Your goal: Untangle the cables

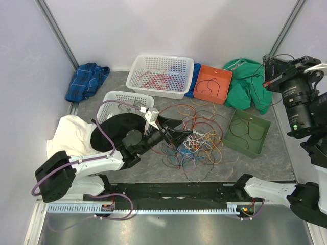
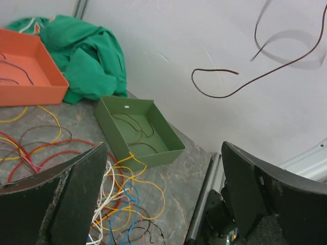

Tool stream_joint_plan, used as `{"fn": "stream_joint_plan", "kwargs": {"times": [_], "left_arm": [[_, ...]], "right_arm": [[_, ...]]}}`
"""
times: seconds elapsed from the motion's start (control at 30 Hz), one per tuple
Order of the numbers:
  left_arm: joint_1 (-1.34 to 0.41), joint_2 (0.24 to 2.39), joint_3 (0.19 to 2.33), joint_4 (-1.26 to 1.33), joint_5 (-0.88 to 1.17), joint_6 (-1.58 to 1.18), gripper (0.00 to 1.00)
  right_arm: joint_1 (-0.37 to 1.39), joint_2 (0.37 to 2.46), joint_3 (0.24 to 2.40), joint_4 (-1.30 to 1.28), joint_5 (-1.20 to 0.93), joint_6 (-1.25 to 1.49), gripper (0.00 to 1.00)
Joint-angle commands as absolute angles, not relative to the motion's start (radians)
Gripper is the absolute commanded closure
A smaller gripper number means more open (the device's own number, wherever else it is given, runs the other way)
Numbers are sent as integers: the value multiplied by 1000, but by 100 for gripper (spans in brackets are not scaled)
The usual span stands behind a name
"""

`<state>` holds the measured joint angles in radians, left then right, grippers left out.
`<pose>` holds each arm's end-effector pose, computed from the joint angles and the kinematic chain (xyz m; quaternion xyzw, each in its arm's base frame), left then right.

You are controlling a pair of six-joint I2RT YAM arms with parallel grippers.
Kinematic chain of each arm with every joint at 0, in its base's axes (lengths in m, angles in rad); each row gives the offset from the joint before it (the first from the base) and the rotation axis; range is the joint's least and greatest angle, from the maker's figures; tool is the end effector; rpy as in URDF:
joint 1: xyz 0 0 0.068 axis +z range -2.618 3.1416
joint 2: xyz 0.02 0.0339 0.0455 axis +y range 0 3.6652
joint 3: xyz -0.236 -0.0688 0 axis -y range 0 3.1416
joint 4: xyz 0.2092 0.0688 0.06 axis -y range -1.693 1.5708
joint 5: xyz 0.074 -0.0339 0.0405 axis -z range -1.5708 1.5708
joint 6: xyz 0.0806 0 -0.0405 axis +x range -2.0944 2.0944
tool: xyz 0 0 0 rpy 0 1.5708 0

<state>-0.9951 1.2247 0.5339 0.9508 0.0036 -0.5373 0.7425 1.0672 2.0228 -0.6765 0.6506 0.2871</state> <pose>0.1570 -0.2424 0.2882 0.1397 0.5933 -0.5505 0.5705 0.1145 0.0388 0.5637 0.1199 0.6132 0.2051 0.7533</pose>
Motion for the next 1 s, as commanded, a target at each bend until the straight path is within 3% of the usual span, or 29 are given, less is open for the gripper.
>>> {"fn": "stream_joint_plan", "kwargs": {"times": [0.0,0.17,0.53,0.97], "left_arm": [[-997,1236,542,959,22,-629,0],[-997,1168,462,950,-46,-656,0],[-997,845,267,775,-141,-683,0],[-997,765,229,703,-143,-680,0]], "right_arm": [[742,1032,1902,-681,842,258,100],[742,957,1695,-560,969,250,100],[706,997,1536,-499,1066,241,100],[267,954,1192,-428,795,445,100]]}}
